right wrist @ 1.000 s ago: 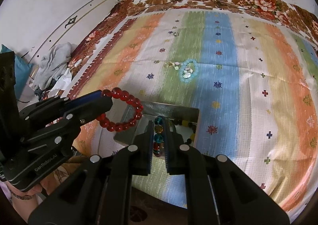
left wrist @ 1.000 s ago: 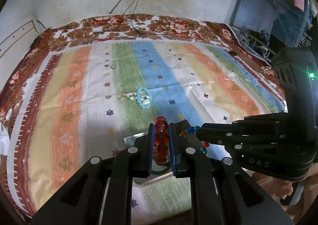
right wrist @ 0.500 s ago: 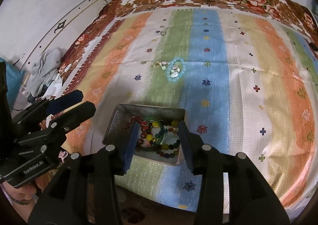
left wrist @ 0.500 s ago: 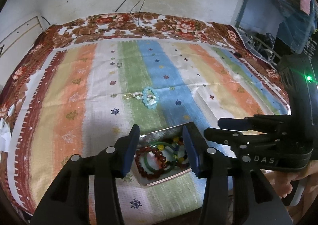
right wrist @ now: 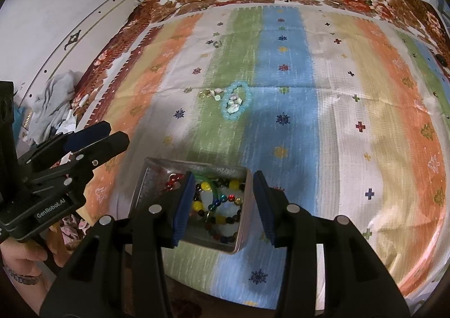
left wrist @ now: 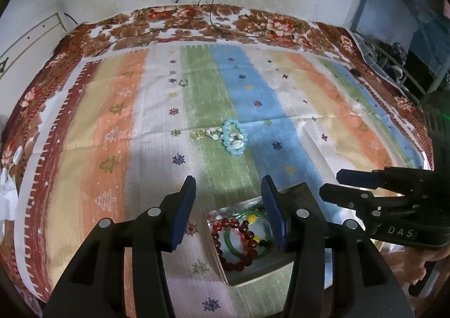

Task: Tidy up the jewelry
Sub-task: 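Move both open tools toward the pale blue bracelet and gold rings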

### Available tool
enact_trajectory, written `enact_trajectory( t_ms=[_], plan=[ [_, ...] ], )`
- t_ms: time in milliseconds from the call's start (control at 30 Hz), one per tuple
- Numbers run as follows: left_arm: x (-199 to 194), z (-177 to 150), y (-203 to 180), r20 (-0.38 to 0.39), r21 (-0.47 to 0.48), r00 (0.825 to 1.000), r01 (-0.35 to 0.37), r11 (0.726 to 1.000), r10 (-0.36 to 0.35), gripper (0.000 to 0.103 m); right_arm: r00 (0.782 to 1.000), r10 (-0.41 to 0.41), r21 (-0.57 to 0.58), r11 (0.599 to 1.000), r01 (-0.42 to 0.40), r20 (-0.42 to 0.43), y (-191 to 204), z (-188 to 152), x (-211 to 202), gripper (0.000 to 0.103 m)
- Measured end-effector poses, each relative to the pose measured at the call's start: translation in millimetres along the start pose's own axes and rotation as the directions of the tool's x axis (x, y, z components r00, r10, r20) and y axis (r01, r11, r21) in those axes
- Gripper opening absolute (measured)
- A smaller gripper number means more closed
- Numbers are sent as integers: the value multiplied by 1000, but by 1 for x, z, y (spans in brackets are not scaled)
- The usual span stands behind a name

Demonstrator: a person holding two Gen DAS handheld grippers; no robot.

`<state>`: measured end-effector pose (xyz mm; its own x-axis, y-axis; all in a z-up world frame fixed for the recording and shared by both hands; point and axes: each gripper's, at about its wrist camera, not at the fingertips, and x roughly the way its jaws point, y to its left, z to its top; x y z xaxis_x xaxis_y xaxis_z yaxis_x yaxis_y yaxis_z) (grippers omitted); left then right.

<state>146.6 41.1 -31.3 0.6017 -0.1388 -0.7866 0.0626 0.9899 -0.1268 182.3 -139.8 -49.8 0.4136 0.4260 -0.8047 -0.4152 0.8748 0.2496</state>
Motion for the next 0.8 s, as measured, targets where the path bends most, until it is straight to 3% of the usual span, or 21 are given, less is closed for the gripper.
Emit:
enact_trajectory(
  t_ms=[367, 800],
  plan=[
    [21, 12, 17, -44, 0, 999, -25, 1000, 25, 50, 999, -38, 48, 998, 39, -23, -17, 22, 24, 45],
    [62, 28, 24, -105, 12, 993, -57, 998, 58, 52, 998, -43, -14, 999, 43, -49, -6, 41, 43, 47]
  ],
)
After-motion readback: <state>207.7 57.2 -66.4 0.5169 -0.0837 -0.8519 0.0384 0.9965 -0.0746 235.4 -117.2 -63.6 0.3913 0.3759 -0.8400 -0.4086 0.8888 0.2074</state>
